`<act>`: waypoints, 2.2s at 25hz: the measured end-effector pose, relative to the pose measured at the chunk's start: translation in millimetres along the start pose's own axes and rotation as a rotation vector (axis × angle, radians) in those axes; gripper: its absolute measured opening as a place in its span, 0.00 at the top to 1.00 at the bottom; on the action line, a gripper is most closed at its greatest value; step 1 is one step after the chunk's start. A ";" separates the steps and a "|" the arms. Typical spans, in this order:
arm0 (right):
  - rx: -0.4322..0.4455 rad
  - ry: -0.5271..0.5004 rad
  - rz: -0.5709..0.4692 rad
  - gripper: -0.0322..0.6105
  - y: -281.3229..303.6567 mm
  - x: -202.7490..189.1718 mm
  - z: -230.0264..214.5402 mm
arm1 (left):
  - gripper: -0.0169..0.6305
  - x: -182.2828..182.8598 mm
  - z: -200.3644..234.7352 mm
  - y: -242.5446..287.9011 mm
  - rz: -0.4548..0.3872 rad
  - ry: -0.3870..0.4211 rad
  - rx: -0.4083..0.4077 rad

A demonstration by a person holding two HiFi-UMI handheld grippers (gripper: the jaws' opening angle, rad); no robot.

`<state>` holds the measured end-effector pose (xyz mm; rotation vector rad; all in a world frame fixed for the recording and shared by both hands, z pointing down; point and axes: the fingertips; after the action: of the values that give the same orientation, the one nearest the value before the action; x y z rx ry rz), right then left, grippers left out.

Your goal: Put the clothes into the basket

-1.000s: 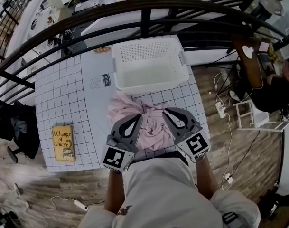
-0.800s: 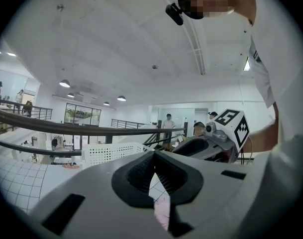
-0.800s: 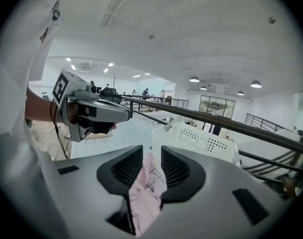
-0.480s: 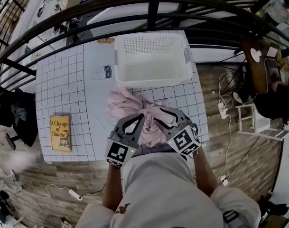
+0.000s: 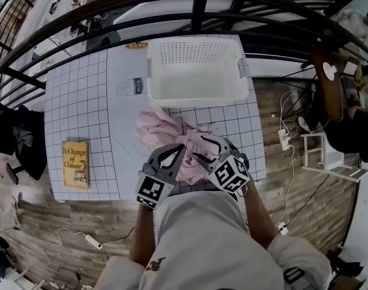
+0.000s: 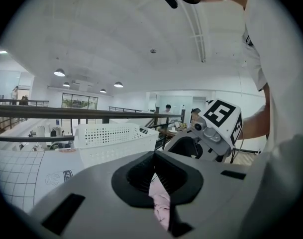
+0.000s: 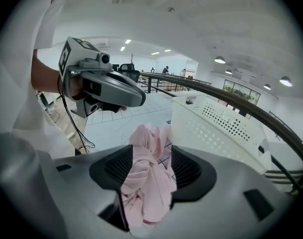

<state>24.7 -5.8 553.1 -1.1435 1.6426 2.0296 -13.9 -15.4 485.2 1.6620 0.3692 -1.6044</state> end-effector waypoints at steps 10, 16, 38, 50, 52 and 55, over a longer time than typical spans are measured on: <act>0.125 0.036 0.125 0.46 35.5 -41.7 17.9 | 0.97 -22.7 1.1 3.3 0.043 -0.039 -0.009; 0.162 0.069 0.179 0.40 48.7 -63.8 22.5 | 0.97 -31.8 0.0 6.1 0.063 -0.046 -0.018; 0.244 0.194 0.212 0.24 93.1 -102.0 24.0 | 0.97 -47.6 0.4 9.4 0.099 -0.076 -0.022; 0.287 0.202 0.251 0.52 94.1 -106.6 34.5 | 0.97 -56.1 -1.6 7.6 0.117 -0.080 -0.022; 0.287 0.202 0.256 0.55 92.9 -106.1 34.7 | 0.97 -53.4 -1.7 8.0 0.111 -0.082 -0.021; 0.282 0.204 0.249 0.60 90.8 -103.7 34.6 | 0.97 -51.1 0.0 7.7 0.104 -0.083 -0.017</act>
<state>18.0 23.7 691.9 -1.1206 2.1879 1.7822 -16.8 -4.9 535.7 1.5713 0.2495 -1.5830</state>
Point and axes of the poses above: the fingertips, and each gripper's own axes: y forward along the fingers, z to its left, x out of its top, and after that the axes turned 6 degrees about x, right-handed
